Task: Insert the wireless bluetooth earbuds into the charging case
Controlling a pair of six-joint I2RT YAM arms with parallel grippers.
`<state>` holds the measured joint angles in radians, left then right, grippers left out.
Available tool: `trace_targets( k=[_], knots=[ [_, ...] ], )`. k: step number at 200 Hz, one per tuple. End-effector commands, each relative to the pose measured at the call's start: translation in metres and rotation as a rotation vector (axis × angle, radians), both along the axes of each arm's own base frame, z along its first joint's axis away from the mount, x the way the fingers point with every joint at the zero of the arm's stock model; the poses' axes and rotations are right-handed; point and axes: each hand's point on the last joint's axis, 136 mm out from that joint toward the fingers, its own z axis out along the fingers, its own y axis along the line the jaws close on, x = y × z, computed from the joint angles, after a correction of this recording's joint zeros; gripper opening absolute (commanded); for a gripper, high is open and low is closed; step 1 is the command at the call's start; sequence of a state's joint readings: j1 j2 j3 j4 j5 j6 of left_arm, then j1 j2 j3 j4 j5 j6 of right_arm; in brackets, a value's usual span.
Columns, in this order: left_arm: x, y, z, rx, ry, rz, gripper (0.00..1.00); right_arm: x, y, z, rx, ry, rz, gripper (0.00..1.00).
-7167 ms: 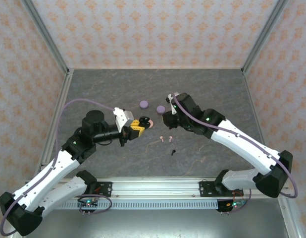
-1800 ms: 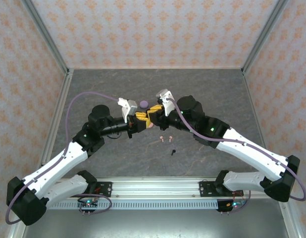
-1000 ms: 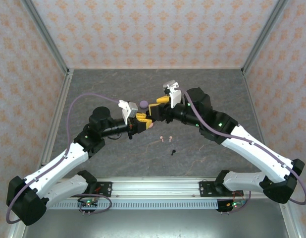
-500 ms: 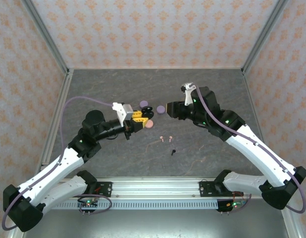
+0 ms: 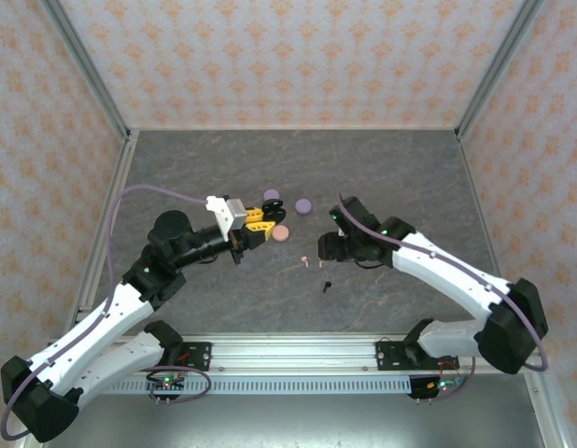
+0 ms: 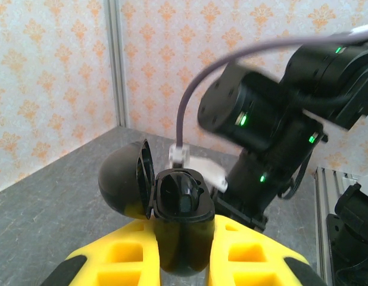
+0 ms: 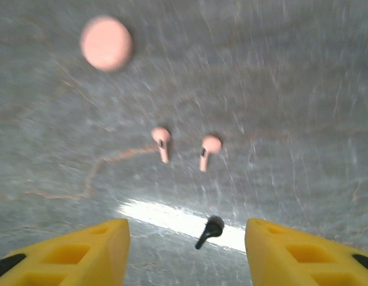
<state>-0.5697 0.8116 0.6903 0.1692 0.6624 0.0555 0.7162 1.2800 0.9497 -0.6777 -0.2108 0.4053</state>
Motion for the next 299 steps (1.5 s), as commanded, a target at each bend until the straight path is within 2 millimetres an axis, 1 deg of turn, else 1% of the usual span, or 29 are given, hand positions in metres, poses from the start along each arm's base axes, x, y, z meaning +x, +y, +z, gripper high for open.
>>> trace_targets(
  k=[1,22,50,88,113,156,247,274,299],
  knots=[
    [0.001,0.002,0.016,-0.004,-0.053,0.021,0.00,-0.008,0.002,-0.027,0.014,0.095,-0.044,0.52],
    [0.001,0.002,0.015,0.003,-0.047,0.021,0.00,-0.016,0.003,-0.049,0.000,0.165,-0.042,0.51],
    [0.003,0.001,0.013,0.007,-0.037,0.019,0.00,-0.024,0.005,-0.070,-0.005,0.226,-0.033,0.50],
    [0.004,0.000,0.012,0.013,-0.026,0.019,0.00,-0.031,0.007,-0.089,-0.025,0.278,-0.019,0.48],
    [0.004,-0.001,0.011,0.019,-0.019,0.018,0.00,-0.035,0.008,-0.097,-0.031,0.298,-0.017,0.46],
    [0.005,-0.001,0.009,0.023,-0.011,0.019,0.00,-0.039,0.011,-0.105,-0.046,0.320,-0.007,0.42],
    [0.005,0.000,0.006,0.032,0.001,0.021,0.00,-0.047,0.010,-0.116,-0.096,0.356,0.007,0.32],
    [0.004,0.000,0.006,0.033,0.003,0.022,0.00,-0.045,0.011,-0.117,-0.096,0.349,0.006,0.28],
    [0.003,0.002,0.004,0.036,0.009,0.026,0.00,-0.042,0.014,-0.113,-0.087,0.331,0.005,0.23]
  ],
)
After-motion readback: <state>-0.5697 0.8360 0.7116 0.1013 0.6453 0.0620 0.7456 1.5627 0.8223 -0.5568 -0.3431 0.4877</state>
